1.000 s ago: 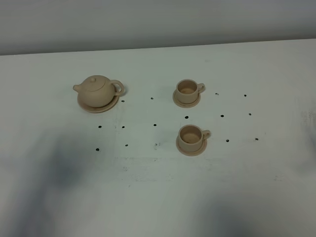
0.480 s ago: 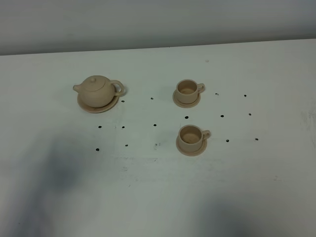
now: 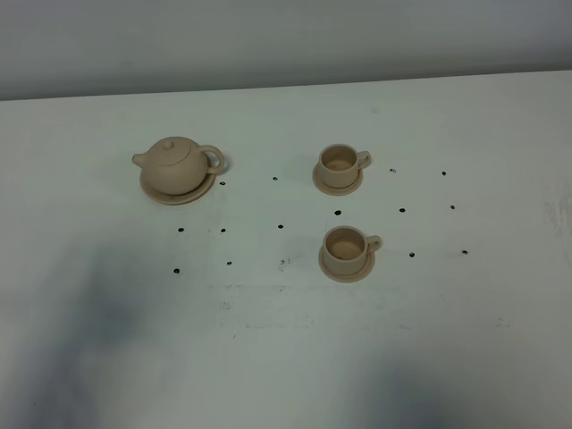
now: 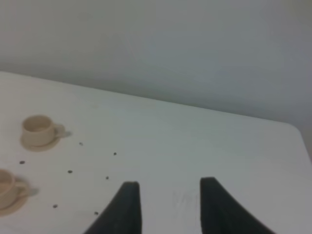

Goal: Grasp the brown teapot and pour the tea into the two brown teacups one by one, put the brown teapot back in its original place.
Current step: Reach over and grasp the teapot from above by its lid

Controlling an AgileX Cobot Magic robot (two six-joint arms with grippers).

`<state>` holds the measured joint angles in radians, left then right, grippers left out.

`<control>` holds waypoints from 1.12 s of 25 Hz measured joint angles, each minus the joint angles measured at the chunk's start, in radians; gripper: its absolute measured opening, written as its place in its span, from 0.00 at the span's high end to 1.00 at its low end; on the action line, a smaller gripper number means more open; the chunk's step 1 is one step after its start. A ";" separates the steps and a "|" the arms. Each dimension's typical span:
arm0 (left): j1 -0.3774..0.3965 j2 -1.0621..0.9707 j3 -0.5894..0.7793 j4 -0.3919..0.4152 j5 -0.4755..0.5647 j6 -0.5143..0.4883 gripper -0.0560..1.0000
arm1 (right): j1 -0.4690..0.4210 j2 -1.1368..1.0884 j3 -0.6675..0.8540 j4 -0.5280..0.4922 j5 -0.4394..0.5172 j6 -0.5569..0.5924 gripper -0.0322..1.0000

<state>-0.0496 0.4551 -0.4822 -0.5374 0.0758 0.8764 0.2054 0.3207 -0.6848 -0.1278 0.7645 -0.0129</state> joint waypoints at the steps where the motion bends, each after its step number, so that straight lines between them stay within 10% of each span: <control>1: 0.000 0.000 0.000 0.000 0.000 -0.001 0.65 | 0.000 -0.016 0.000 0.011 0.009 -0.002 0.66; 28: 0.000 0.165 0.000 -0.003 -0.048 -0.054 0.65 | 0.000 -0.262 0.060 0.098 0.186 0.013 0.66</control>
<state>-0.0496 0.6205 -0.4822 -0.5404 0.0274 0.8221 0.2054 0.0589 -0.6251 -0.0300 0.9502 0.0000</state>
